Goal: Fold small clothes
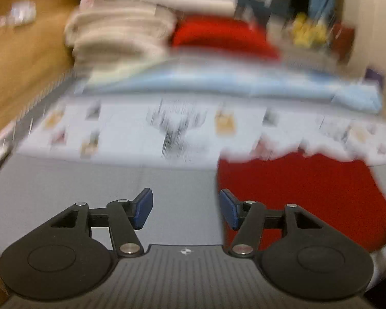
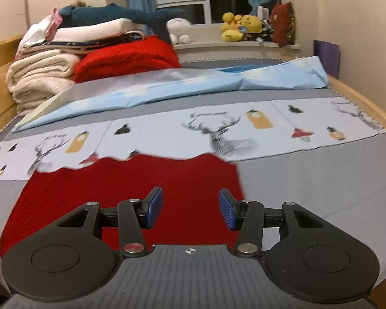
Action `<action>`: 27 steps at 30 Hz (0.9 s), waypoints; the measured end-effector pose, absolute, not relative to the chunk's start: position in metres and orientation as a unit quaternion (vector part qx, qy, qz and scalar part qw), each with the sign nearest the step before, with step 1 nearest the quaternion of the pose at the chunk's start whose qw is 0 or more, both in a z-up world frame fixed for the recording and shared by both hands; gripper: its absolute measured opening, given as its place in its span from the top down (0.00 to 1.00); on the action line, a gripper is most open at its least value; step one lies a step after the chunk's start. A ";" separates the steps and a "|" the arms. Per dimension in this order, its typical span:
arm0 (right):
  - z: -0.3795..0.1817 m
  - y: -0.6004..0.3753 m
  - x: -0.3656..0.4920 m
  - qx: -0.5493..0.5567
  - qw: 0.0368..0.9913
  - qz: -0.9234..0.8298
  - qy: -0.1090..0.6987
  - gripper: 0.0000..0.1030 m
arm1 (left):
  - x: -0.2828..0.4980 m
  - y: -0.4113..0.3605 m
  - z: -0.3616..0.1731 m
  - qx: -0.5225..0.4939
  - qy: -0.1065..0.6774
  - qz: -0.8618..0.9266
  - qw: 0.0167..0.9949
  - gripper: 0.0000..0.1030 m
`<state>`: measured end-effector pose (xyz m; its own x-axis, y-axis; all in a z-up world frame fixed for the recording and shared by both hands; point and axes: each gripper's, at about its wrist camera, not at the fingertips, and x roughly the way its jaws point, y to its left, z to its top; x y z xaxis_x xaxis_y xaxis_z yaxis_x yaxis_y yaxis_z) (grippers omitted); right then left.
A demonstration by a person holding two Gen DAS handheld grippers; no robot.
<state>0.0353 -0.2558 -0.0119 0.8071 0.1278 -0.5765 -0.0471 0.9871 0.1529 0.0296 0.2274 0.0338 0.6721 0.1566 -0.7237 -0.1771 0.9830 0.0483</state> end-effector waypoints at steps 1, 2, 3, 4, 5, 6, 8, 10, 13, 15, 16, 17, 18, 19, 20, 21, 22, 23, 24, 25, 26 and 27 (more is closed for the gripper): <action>-0.017 -0.247 0.033 0.066 0.945 0.046 0.316 0.51 | 0.027 0.228 0.034 -0.006 0.397 0.101 0.912 0.40; -0.021 -0.237 0.032 0.066 0.941 0.045 0.329 0.52 | 0.026 0.226 0.035 0.009 0.389 0.108 0.915 0.40; -0.025 -0.226 0.032 0.067 0.936 0.047 0.341 0.52 | 0.026 0.226 0.036 0.020 0.386 0.109 0.916 0.40; -0.027 -0.218 0.033 0.068 0.935 0.050 0.345 0.52 | 0.026 0.228 0.036 0.022 0.385 0.109 0.916 0.40; -0.029 -0.209 0.033 0.066 0.934 0.053 0.348 0.52 | 0.026 0.232 0.035 0.014 0.389 0.109 0.915 0.40; -0.031 -0.199 0.034 0.060 0.932 0.056 0.352 0.52 | 0.027 0.236 0.034 0.005 0.394 0.110 0.913 0.40; -0.035 -0.182 0.037 0.046 0.930 0.063 0.359 0.52 | 0.027 0.245 0.033 -0.015 0.398 0.115 0.910 0.40; -0.039 -0.170 0.041 0.043 0.928 0.063 0.365 0.52 | 0.026 0.255 0.034 -0.030 0.396 0.118 0.910 0.40; -0.052 -0.156 0.053 0.051 0.916 0.055 0.395 0.52 | 0.027 0.270 0.033 -0.043 0.398 0.124 0.908 0.40; -0.073 -0.147 0.064 0.041 0.893 0.040 0.447 0.52 | 0.027 0.279 0.030 -0.052 0.399 0.127 0.906 0.40; -0.086 -0.142 0.069 0.034 0.877 0.029 0.479 0.52 | 0.025 0.283 0.030 -0.056 0.400 0.130 0.906 0.40; -0.095 -0.139 0.072 0.032 0.866 0.019 0.498 0.52 | 0.023 0.287 0.030 -0.061 0.400 0.132 0.905 0.40; -0.098 -0.136 0.072 0.033 0.865 0.008 0.501 0.52 | 0.021 0.292 0.030 -0.069 0.400 0.135 0.904 0.40; -0.095 -0.131 0.072 0.030 0.869 0.003 0.494 0.52 | 0.020 0.297 0.030 -0.075 0.400 0.136 0.903 0.40; -0.089 -0.125 0.070 0.026 0.876 0.008 0.481 0.52 | 0.018 0.302 0.030 -0.082 0.400 0.138 0.902 0.40; -0.083 -0.116 0.067 0.022 0.884 0.019 0.466 0.52 | 0.016 0.306 0.030 -0.088 0.398 0.141 0.902 0.40; -0.076 -0.106 0.063 0.013 0.894 0.034 0.447 0.52 | 0.015 0.311 0.030 -0.092 0.397 0.144 0.902 0.40; -0.068 -0.094 0.058 -0.001 0.902 0.052 0.428 0.52 | 0.013 0.315 0.030 -0.096 0.395 0.148 0.902 0.40; -0.061 -0.079 0.050 -0.020 0.911 0.079 0.403 0.53 | 0.012 0.320 0.031 -0.100 0.393 0.151 0.901 0.40; -0.056 -0.066 0.044 -0.034 0.917 0.102 0.384 0.56 | 0.010 0.324 0.031 -0.105 0.391 0.155 0.901 0.40; -0.052 -0.052 0.038 -0.044 0.921 0.128 0.366 0.58 | 0.008 0.329 0.032 -0.110 0.388 0.159 0.901 0.40; -0.049 -0.036 0.030 -0.051 0.922 0.157 0.350 0.62 | 0.006 0.334 0.032 -0.116 0.387 0.163 0.900 0.40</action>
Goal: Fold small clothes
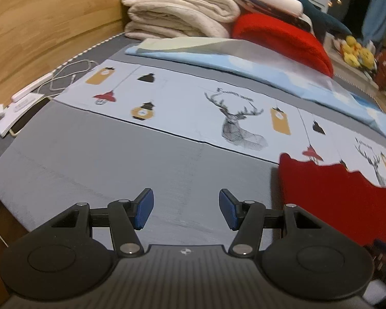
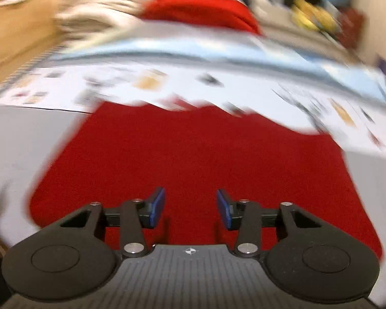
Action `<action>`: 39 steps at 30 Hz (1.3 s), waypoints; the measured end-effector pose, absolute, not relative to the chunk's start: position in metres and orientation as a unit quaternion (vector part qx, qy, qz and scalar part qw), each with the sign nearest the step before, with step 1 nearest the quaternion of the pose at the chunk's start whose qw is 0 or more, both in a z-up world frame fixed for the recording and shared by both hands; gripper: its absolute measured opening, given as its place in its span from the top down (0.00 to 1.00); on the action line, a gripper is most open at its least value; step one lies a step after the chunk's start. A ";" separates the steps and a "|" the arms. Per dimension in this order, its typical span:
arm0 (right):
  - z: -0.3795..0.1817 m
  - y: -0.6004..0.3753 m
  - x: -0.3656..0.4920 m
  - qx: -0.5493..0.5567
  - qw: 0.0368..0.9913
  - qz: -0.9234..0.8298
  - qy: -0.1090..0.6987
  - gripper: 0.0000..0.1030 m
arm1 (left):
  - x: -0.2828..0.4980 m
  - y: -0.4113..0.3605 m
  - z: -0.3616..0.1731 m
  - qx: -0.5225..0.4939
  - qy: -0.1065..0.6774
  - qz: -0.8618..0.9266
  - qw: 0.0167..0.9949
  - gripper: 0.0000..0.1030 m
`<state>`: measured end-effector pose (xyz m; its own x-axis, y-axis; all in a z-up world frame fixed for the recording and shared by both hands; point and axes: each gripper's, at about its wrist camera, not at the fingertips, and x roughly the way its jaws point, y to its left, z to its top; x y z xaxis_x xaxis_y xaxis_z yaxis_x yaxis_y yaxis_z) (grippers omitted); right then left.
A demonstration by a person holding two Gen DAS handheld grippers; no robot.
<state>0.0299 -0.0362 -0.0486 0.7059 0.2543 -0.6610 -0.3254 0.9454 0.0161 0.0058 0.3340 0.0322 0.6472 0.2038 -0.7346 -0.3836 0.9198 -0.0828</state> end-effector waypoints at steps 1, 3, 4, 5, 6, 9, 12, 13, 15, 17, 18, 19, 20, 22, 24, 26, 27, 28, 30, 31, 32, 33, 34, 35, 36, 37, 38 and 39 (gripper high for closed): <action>-0.048 -0.022 0.023 -0.056 0.921 0.181 0.341 0.63 | 0.004 0.339 0.032 -0.122 0.386 0.167 0.899 0.40; -0.047 0.003 0.010 -0.063 0.917 0.222 0.326 0.63 | 0.001 0.347 0.032 -0.126 0.385 0.175 0.897 0.40; -0.049 0.018 0.003 -0.069 0.913 0.243 0.320 0.63 | 0.000 0.350 0.032 -0.127 0.385 0.178 0.897 0.40; -0.050 0.031 -0.004 -0.078 0.909 0.262 0.316 0.63 | 0.000 0.353 0.032 -0.128 0.386 0.181 0.896 0.40; -0.053 0.045 -0.010 -0.091 0.904 0.280 0.311 0.63 | -0.001 0.355 0.031 -0.130 0.387 0.182 0.895 0.40; -0.061 0.076 -0.025 -0.127 0.891 0.313 0.305 0.60 | -0.002 0.358 0.031 -0.128 0.387 0.185 0.894 0.40; -0.069 0.100 -0.033 -0.161 0.877 0.334 0.307 0.57 | -0.003 0.359 0.030 -0.125 0.389 0.186 0.894 0.40; -0.072 0.105 -0.035 -0.174 0.873 0.337 0.307 0.57 | -0.003 0.359 0.030 -0.124 0.389 0.186 0.894 0.40; -0.082 0.115 -0.038 -0.201 0.864 0.339 0.312 0.53 | -0.002 0.359 0.030 -0.123 0.389 0.186 0.894 0.40; -0.093 0.125 -0.037 -0.238 0.853 0.329 0.329 0.52 | -0.002 0.359 0.030 -0.124 0.390 0.186 0.894 0.40; -0.099 0.128 -0.036 -0.251 0.850 0.323 0.331 0.52 | -0.002 0.359 0.030 -0.123 0.390 0.186 0.893 0.40; -0.102 0.130 -0.036 -0.261 0.848 0.319 0.332 0.52 | -0.002 0.358 0.030 -0.122 0.390 0.186 0.893 0.40; -0.106 0.130 -0.035 -0.268 0.846 0.317 0.333 0.52 | -0.001 0.356 0.030 -0.122 0.391 0.186 0.893 0.40; -0.110 0.131 -0.035 -0.279 0.846 0.311 0.330 0.65 | 0.000 0.355 0.030 -0.124 0.391 0.187 0.893 0.40; -0.112 0.131 -0.035 -0.285 0.845 0.311 0.328 0.71 | 0.003 0.354 0.030 -0.127 0.392 0.189 0.891 0.40; -0.108 0.131 -0.034 -0.289 0.842 0.317 0.327 0.78 | 0.006 0.351 0.031 -0.130 0.392 0.190 0.891 0.40; -0.103 0.130 -0.032 -0.283 0.843 0.319 0.329 0.81 | 0.007 0.348 0.031 -0.130 0.391 0.190 0.891 0.40; -0.092 0.126 -0.028 -0.265 0.847 0.320 0.331 0.82 | 0.009 0.344 0.032 -0.128 0.391 0.189 0.891 0.40; -0.065 0.111 -0.017 -0.214 0.864 0.317 0.326 0.82 | 0.014 0.335 0.033 -0.124 0.392 0.187 0.892 0.40; -0.047 0.099 -0.011 -0.182 0.876 0.312 0.319 0.82 | 0.017 0.328 0.034 -0.122 0.392 0.185 0.893 0.40; -0.030 0.084 -0.005 -0.147 0.887 0.306 0.312 0.83 | 0.020 0.322 0.035 -0.118 0.392 0.182 0.894 0.40; -0.012 0.063 0.003 -0.103 0.898 0.300 0.306 0.83 | 0.024 0.315 0.036 -0.116 0.393 0.178 0.895 0.40; 0.006 0.039 0.010 -0.059 0.908 0.289 0.298 0.83 | 0.028 0.308 0.037 -0.115 0.393 0.175 0.896 0.40; 0.022 0.009 0.017 -0.014 0.918 0.275 0.287 0.83 | 0.032 0.300 0.038 -0.115 0.392 0.171 0.897 0.40; 0.033 -0.020 0.022 0.025 0.925 0.259 0.278 0.83 | 0.037 0.292 0.040 -0.117 0.392 0.167 0.897 0.40; 0.040 -0.049 0.024 0.058 0.932 0.239 0.267 0.83 | 0.042 0.282 0.041 -0.120 0.392 0.163 0.898 0.40; 0.046 -0.084 0.025 0.092 0.940 0.209 0.254 0.83 | 0.048 0.272 0.042 -0.120 0.392 0.157 0.898 0.40; 0.046 -0.114 0.025 0.118 0.946 0.177 0.244 0.83 | 0.053 0.261 0.042 -0.119 0.392 0.151 0.900 0.40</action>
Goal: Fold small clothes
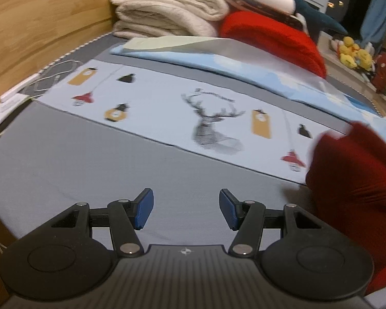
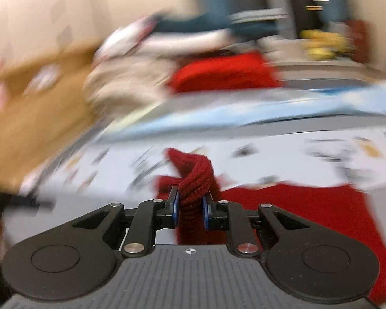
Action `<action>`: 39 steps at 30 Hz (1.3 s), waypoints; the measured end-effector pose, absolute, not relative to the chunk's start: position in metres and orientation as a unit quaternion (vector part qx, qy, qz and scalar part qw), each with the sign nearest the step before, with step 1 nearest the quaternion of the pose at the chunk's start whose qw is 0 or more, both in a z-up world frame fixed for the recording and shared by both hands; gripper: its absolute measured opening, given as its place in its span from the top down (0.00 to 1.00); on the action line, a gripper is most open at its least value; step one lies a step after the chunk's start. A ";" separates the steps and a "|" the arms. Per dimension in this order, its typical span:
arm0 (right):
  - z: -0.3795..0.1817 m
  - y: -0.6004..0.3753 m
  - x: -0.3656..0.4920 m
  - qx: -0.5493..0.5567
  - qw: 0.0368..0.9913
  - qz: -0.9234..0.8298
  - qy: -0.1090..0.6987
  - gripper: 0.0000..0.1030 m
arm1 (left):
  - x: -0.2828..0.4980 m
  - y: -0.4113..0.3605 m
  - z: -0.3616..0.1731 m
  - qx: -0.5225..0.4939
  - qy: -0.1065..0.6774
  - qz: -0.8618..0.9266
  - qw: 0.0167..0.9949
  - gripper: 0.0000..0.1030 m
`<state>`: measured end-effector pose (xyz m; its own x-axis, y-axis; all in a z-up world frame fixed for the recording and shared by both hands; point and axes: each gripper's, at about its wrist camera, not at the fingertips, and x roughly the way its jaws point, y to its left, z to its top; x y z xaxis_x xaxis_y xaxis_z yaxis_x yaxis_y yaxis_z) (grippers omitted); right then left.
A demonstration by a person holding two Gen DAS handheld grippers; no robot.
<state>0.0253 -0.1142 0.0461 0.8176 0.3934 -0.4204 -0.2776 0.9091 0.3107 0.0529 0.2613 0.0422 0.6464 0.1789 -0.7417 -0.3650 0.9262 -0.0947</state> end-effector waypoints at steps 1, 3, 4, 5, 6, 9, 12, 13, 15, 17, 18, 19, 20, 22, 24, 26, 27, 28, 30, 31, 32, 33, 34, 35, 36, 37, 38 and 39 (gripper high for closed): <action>0.043 -0.144 0.024 0.144 0.950 0.144 0.237 0.83 | 0.059 0.248 0.043 -0.114 0.393 0.143 0.901 0.40; 0.027 -0.203 0.016 0.190 0.952 0.057 0.234 0.84 | 0.072 0.221 0.043 -0.102 0.395 0.128 0.904 0.40; 0.014 -0.230 0.012 0.210 0.947 0.008 0.243 0.84 | 0.079 0.205 0.042 -0.095 0.396 0.118 0.906 0.40; -0.002 -0.252 0.009 0.226 0.938 -0.035 0.260 0.84 | 0.085 0.192 0.041 -0.090 0.398 0.109 0.906 0.40; -0.021 -0.274 0.010 0.241 0.924 -0.073 0.289 0.83 | 0.091 0.177 0.039 -0.085 0.401 0.099 0.907 0.40; -0.079 -0.332 0.017 0.300 0.854 -0.140 0.402 0.81 | 0.106 0.137 0.032 -0.077 0.408 0.070 0.907 0.40; -0.071 -0.359 0.014 0.326 0.849 -0.124 0.397 0.65 | 0.117 0.105 0.023 -0.065 0.415 0.046 0.906 0.40; -0.059 -0.359 0.015 0.309 0.862 -0.112 0.385 0.65 | 0.120 0.096 0.021 -0.061 0.415 0.040 0.907 0.40; -0.035 -0.360 0.023 0.273 0.888 -0.078 0.361 0.61 | 0.126 0.081 0.015 -0.054 0.420 0.031 0.905 0.40; -0.021 -0.360 0.043 0.252 0.900 -0.028 0.356 0.51 | 0.130 0.069 0.009 -0.049 0.427 0.023 0.902 0.40; -0.017 -0.359 0.057 0.241 0.901 0.001 0.361 0.44 | 0.131 0.064 0.006 -0.047 0.431 0.019 0.901 0.40; -0.019 -0.357 0.072 0.230 0.898 0.034 0.373 0.37 | 0.132 0.058 0.003 -0.045 0.434 0.017 0.900 0.40; -0.026 -0.354 0.086 0.220 0.892 0.059 0.390 0.35 | 0.133 0.054 0.001 -0.043 0.437 0.014 0.898 0.40; -0.045 -0.349 0.107 0.198 0.880 0.070 0.425 0.34 | 0.134 0.045 -0.005 -0.044 0.442 0.010 0.896 0.40; -0.069 -0.347 0.130 0.186 0.868 0.061 0.455 0.35 | 0.136 0.039 -0.010 -0.047 0.448 0.003 0.893 0.40; -0.090 -0.353 0.138 0.225 0.843 0.059 0.485 0.40 | 0.139 0.032 -0.011 -0.051 0.451 -0.008 0.891 0.40; -0.091 -0.353 0.146 0.251 0.836 0.060 0.485 0.45 | 0.141 0.027 -0.012 -0.055 0.451 -0.018 0.891 0.40; -0.089 -0.352 0.145 0.256 0.840 0.059 0.474 0.59 | 0.142 0.023 -0.013 -0.060 0.450 -0.027 0.890 0.40; -0.077 -0.351 0.138 0.238 0.862 0.072 0.441 0.71 | 0.146 0.012 -0.016 -0.075 0.450 -0.047 0.889 0.40; -0.070 -0.358 0.133 0.248 0.872 0.075 0.416 0.76 | 0.147 0.006 -0.017 -0.084 0.451 -0.060 0.886 0.39; -0.060 -0.365 0.126 0.269 0.879 0.080 0.385 0.77 | 0.147 -0.001 -0.020 -0.092 0.454 -0.077 0.883 0.39; -0.051 -0.374 0.119 0.287 0.886 0.083 0.354 0.77 | 0.148 -0.010 -0.022 -0.100 0.457 -0.098 0.878 0.38; -0.045 -0.379 0.111 0.286 0.892 0.078 0.342 0.77 | 0.148 -0.020 -0.025 -0.106 0.459 -0.119 0.874 0.38; -0.045 -0.384 0.108 0.277 0.894 0.067 0.346 0.77 | 0.148 -0.030 -0.028 -0.106 0.460 -0.139 0.870 0.38; -0.052 -0.389 0.109 0.266 0.889 0.051 0.370 0.77 | 0.147 -0.040 -0.030 -0.101 0.462 -0.155 0.868 0.38; -0.064 -0.392 0.112 0.259 0.876 0.041 0.404 0.77 | 0.146 -0.052 -0.033 -0.095 0.464 -0.173 0.863 0.38; -0.080 -0.394 0.115 0.251 0.857 0.031 0.450 0.77 | 0.146 -0.063 -0.037 -0.089 0.470 -0.191 0.857 0.38; -0.093 -0.394 0.120 0.242 0.840 0.025 0.486 0.77 | 0.145 -0.074 -0.044 -0.083 0.480 -0.208 0.848 0.38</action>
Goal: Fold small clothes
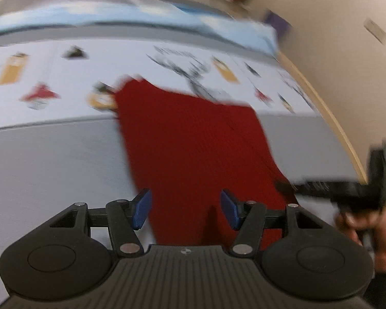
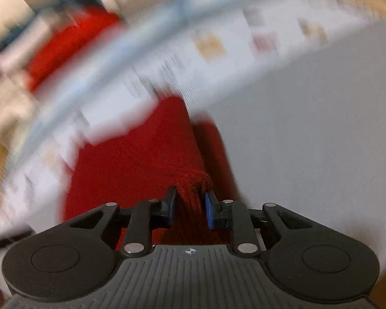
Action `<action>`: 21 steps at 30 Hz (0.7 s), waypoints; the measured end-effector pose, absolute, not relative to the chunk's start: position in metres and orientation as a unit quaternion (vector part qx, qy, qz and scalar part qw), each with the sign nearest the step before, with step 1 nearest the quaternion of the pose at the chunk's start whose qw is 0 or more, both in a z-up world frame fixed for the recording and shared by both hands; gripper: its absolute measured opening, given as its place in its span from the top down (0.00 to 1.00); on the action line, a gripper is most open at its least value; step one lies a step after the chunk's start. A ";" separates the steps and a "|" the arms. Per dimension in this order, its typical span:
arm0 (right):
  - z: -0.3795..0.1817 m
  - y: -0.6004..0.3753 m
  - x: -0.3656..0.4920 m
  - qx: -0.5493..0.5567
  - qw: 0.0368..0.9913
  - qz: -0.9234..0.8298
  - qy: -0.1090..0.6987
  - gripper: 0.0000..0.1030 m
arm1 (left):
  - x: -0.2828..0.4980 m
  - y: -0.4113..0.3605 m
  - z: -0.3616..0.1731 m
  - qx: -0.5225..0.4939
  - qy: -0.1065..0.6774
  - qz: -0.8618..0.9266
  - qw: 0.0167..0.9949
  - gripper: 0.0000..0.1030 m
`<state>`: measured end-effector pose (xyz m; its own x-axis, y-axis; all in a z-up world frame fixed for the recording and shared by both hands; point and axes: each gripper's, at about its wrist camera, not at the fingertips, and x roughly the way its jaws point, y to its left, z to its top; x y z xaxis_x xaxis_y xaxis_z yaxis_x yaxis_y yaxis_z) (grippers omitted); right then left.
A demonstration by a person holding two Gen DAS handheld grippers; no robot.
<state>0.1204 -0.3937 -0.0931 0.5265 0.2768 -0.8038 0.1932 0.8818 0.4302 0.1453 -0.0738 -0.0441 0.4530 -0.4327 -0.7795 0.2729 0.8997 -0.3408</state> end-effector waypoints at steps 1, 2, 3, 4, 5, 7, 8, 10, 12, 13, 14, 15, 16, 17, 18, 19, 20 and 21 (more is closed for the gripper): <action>-0.099 -0.393 0.123 0.235 0.835 0.024 0.496 0.77 | 0.146 -0.085 -0.054 -0.068 0.498 -0.218 0.836 0.38; -0.097 -0.390 0.123 0.222 0.842 0.027 0.490 0.77 | 0.145 -0.093 -0.064 -0.045 0.516 -0.218 0.827 0.35; -0.092 -0.385 0.123 0.196 0.854 0.037 0.481 0.77 | 0.143 -0.102 -0.076 -0.008 0.535 -0.211 0.818 0.32; -0.091 -0.382 0.123 0.179 0.859 0.042 0.478 0.76 | 0.141 -0.108 -0.086 0.019 0.550 -0.208 0.809 0.32; -0.093 -0.380 0.125 0.176 0.858 0.041 0.481 0.74 | 0.140 -0.111 -0.090 0.028 0.556 -0.207 0.805 0.31; -0.094 -0.383 0.121 0.195 0.852 0.038 0.485 0.62 | 0.143 -0.109 -0.088 0.019 0.556 -0.209 0.805 0.31; -0.093 -0.386 0.121 0.204 0.851 0.034 0.482 0.58 | 0.147 -0.103 -0.086 -0.002 0.559 -0.209 0.802 0.31; -0.089 -0.393 0.124 0.225 0.852 0.023 0.472 0.42 | 0.155 -0.086 -0.081 -0.052 0.561 -0.201 0.801 0.28; -0.089 -0.404 0.127 0.255 0.849 0.010 0.463 0.30 | 0.163 -0.071 -0.071 -0.094 0.540 -0.184 0.816 0.22; -0.090 -0.407 0.130 0.269 0.845 0.003 0.462 0.24 | 0.168 -0.065 -0.068 -0.107 0.526 -0.169 0.827 0.20; -0.093 -0.411 0.132 0.286 0.839 -0.002 0.463 0.22 | 0.174 -0.059 -0.068 -0.121 0.519 -0.156 0.832 0.19; -0.097 -0.414 0.134 0.301 0.832 -0.001 0.467 0.22 | 0.180 -0.053 -0.070 -0.144 0.518 -0.147 0.830 0.19; -0.101 -0.415 0.137 0.314 0.823 0.004 0.473 0.22 | 0.187 -0.047 -0.075 -0.172 0.522 -0.141 0.823 0.19; -0.107 -0.416 0.141 0.327 0.814 0.010 0.480 0.21 | 0.194 -0.043 -0.080 -0.197 0.528 -0.136 0.815 0.19; -0.112 -0.416 0.144 0.336 0.806 0.014 0.487 0.20 | 0.201 -0.041 -0.088 -0.220 0.535 -0.131 0.805 0.19; -0.115 -0.415 0.145 0.342 0.800 0.017 0.493 0.20 | 0.206 -0.038 -0.095 -0.238 0.543 -0.126 0.796 0.19; -0.119 -0.413 0.148 0.347 0.795 0.021 0.497 0.20 | 0.212 -0.037 -0.104 -0.252 0.552 -0.119 0.786 0.19; -0.121 -0.411 0.150 0.349 0.792 0.027 0.500 0.20 | 0.214 -0.036 -0.113 -0.263 0.559 -0.117 0.777 0.17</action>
